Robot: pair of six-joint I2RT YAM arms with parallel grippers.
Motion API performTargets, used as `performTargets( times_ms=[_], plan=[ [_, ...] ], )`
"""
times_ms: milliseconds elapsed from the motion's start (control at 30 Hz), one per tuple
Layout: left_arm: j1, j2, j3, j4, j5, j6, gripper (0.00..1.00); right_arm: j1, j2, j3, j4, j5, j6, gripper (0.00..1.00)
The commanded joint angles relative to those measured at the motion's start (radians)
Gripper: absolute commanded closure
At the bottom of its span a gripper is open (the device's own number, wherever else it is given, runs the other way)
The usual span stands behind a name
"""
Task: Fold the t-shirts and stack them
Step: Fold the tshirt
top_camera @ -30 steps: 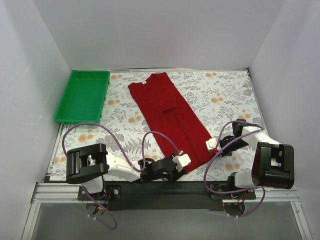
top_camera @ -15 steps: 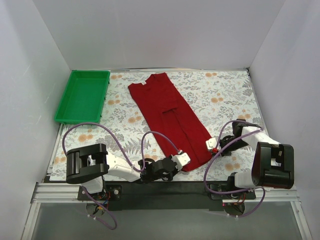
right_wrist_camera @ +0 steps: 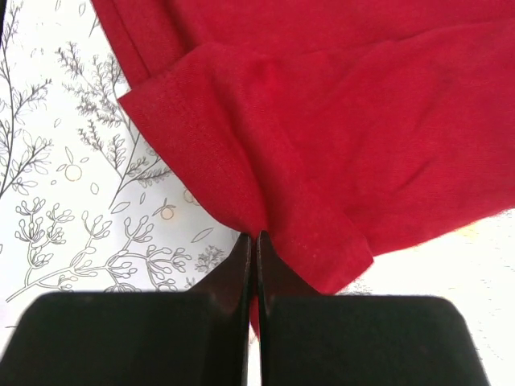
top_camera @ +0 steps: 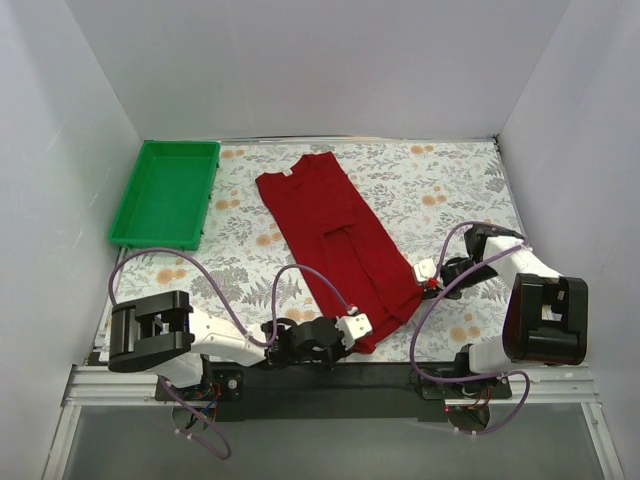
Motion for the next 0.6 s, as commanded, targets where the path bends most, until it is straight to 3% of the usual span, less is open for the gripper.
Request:
performTargets(
  times_ms=[0,567],
  plan=[
    [0.001,-0.055,-0.022,-0.015,0.084,-0.024,1.00,0.001,0.014,0.083,-0.065,-0.048,-0.021,0.99],
    [0.129,-0.182,-0.055,0.007,0.210,-0.092,1.00,0.043,0.054,0.203,-0.096,-0.088,0.058,0.99]
  ],
)
